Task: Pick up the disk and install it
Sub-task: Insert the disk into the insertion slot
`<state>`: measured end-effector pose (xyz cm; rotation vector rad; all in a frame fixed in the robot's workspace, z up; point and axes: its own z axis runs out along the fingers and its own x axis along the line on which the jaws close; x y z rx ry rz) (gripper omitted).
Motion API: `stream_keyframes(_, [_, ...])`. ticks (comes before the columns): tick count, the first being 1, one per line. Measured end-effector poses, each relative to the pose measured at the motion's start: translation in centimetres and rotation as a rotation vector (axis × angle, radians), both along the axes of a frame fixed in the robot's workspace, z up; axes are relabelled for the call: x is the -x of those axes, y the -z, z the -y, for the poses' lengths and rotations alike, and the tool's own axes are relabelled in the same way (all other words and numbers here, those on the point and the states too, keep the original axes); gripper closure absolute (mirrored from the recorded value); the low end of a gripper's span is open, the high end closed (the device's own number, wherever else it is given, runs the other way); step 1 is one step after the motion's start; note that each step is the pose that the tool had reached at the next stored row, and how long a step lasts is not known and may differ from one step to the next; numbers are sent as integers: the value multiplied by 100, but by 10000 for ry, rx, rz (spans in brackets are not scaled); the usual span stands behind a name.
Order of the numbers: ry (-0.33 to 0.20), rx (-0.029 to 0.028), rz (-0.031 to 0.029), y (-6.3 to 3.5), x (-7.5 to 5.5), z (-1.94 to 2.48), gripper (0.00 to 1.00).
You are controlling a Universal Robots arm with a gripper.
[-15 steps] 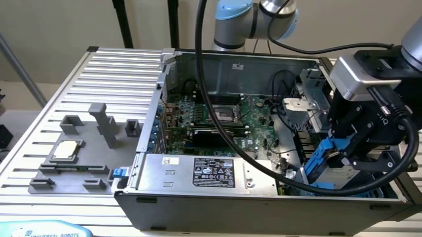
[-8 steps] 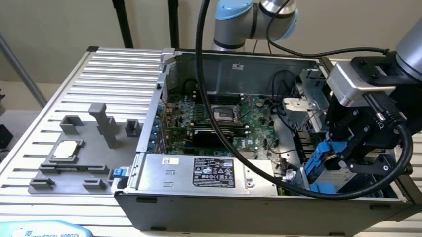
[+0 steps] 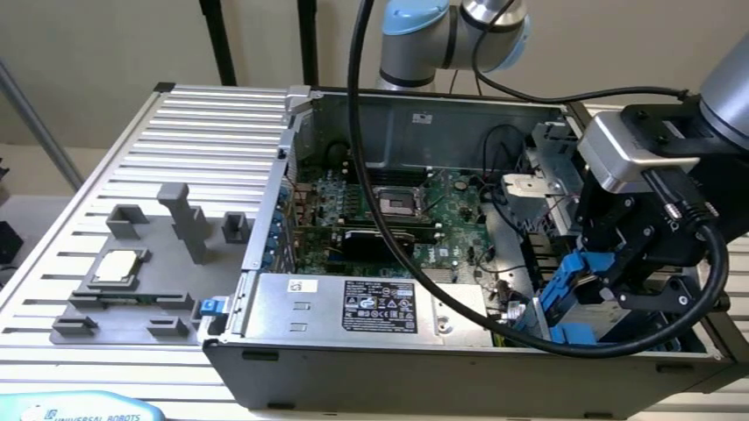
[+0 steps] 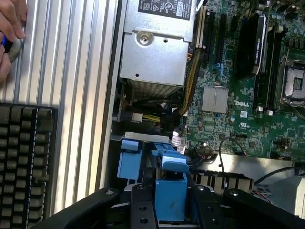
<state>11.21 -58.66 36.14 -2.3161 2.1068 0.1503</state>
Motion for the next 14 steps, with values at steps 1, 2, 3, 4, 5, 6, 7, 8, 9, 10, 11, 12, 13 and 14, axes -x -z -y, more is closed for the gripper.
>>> stream_keyframes(1, [-1,6,0,-1,0,0,64])
stream_keyframes(2, [-1,8,-1,-1,-1,1,64])
stream_keyframes(3, [0,8,-1,-1,0,1,57])
stream_keyframes(4, [1,10,-1,-2,0,1,57])
stream_keyframes(5, [2,11,-1,-2,1,1,57])
stream_keyframes(6, [2,10,-1,-2,0,1,57])
stream_keyframes(7, [1,12,-1,-3,-4,1,57])
stream_keyframes(8, [1,13,-1,-3,-11,1,57])
stream_keyframes(9, [1,12,-1,-3,-23,1,57])
stream_keyframes(10, [1,12,-1,-2,-38,1,57])
stream_keyframes(11, [1,10,-1,-2,-56,0,57])
stream_keyframes(12, [2,11,-1,-2,-71,-2,57])
stream_keyframes(13, [1,11,-1,-2,-87,-4,57])
stream_keyframes(14, [1,10,-1,-2,-103,-5,57])
